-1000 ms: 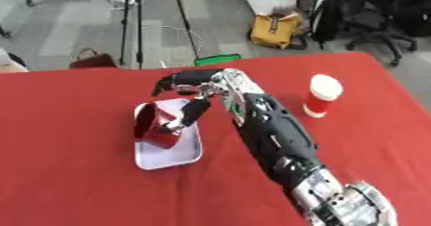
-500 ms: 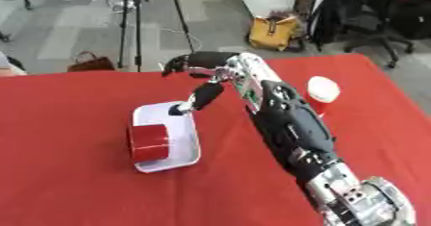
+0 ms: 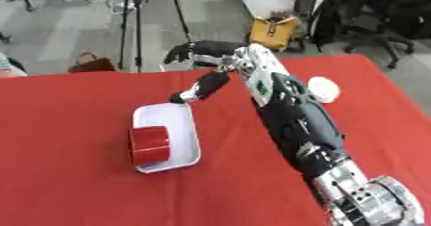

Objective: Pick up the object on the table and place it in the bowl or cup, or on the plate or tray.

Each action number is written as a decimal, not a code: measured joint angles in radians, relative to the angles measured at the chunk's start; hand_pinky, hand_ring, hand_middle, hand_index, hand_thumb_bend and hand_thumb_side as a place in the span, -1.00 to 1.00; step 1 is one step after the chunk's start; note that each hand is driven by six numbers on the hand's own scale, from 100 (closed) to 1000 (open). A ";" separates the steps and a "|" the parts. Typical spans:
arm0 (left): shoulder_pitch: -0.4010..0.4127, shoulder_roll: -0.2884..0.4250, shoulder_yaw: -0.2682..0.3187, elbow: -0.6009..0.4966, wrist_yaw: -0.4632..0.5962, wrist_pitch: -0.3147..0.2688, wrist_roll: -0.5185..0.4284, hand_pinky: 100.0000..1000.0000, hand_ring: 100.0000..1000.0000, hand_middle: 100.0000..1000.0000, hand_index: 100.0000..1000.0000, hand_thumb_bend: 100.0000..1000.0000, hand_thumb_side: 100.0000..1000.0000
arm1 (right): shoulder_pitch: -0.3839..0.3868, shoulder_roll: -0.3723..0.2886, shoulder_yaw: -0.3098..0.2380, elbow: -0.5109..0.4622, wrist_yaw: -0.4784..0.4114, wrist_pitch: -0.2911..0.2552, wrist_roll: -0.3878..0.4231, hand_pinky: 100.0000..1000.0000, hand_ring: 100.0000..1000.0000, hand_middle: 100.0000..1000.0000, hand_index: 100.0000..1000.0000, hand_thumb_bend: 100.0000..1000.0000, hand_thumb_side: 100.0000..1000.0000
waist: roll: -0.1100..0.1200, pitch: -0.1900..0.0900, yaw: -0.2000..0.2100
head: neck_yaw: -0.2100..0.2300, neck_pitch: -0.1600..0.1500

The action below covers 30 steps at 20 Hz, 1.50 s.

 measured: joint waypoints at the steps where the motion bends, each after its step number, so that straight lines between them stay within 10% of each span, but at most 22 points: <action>1: 0.000 0.000 0.000 0.000 0.000 0.000 0.000 0.45 0.24 0.30 0.53 0.89 0.30 | 0.000 -0.002 -0.005 -0.006 -0.008 -0.002 -0.002 0.81 0.71 0.83 0.88 -0.16 0.23 | 0.000 0.000 0.000 | 0.000 0.000; 13: 0.003 0.000 0.000 0.000 0.000 -0.001 0.002 0.45 0.24 0.30 0.53 0.88 0.31 | 0.039 -0.062 -0.067 -0.092 -0.082 -0.078 -0.078 0.64 0.59 0.71 0.84 -0.56 0.10 | 0.004 0.000 -0.013 | 0.014 0.000; 30: 0.019 0.000 0.004 0.000 -0.018 0.002 0.014 0.45 0.24 0.30 0.53 0.88 0.31 | 0.272 -0.259 -0.171 -0.392 -0.477 -0.146 -0.146 0.29 0.41 0.54 0.79 -0.59 -0.22 | 0.007 0.007 -0.052 | 0.045 -0.001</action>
